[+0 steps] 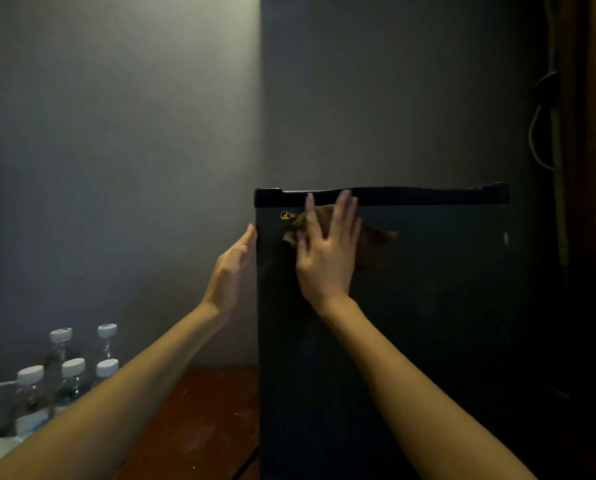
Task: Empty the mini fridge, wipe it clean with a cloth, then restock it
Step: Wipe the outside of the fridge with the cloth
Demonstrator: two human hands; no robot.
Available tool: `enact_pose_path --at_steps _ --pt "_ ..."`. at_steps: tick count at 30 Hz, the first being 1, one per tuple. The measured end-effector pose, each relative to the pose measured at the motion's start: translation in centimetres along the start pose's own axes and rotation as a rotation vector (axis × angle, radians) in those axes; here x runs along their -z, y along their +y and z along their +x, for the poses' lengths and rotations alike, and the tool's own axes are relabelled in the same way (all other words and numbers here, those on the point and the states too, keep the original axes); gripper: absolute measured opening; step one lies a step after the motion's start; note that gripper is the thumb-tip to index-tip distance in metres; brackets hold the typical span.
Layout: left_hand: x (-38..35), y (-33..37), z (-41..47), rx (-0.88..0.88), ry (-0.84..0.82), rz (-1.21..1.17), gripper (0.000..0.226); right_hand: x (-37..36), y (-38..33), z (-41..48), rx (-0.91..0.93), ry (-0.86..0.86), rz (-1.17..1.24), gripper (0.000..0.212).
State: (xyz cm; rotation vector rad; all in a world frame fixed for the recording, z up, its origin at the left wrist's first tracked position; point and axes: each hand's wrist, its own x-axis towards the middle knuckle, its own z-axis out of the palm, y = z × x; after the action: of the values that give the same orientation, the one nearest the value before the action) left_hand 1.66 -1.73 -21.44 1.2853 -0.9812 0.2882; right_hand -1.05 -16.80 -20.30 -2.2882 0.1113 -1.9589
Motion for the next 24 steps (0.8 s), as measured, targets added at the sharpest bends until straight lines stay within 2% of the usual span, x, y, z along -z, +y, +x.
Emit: enact_pose_path --at_steps 5,9,12,17,19,21,22,24 --pt "0.6 -0.9 -0.6 -0.091 0.056 -0.057 0.041 -4.1 -5.3 -0.1 0.35 0.006 -0.112 0.067" --pt "0.7 -2.9 -1.4 -0.058 0.086 0.021 0.061 -2.2 -2.0 0.2 0.526 -0.023 -0.175 0.061" --pt "-1.1 -3.5 -1.6 -0.034 0.056 0.021 0.039 1.3 5.3 0.6 0.371 0.012 -0.216 0.064" --pt "-0.7 -4.4 -1.5 -0.048 0.11 -0.038 0.043 9.0 18.7 0.4 -0.056 0.057 -0.299 0.069" --pt "-0.1 -4.3 -1.3 -0.022 0.084 -0.05 0.052 9.7 19.8 -0.1 -0.238 0.108 -0.266 0.068" --pt "0.1 -4.3 -1.2 -0.003 0.072 -0.065 0.051 8.6 17.9 -0.3 -0.405 0.193 -0.222 0.068" --pt "0.1 -4.4 -1.2 0.009 0.07 -0.071 0.049 7.7 16.2 -0.4 -0.451 0.221 -0.202 0.069" --pt "0.1 -4.5 -1.3 0.022 0.073 -0.076 0.05 5.4 12.0 -0.8 -0.411 0.227 -0.154 0.068"
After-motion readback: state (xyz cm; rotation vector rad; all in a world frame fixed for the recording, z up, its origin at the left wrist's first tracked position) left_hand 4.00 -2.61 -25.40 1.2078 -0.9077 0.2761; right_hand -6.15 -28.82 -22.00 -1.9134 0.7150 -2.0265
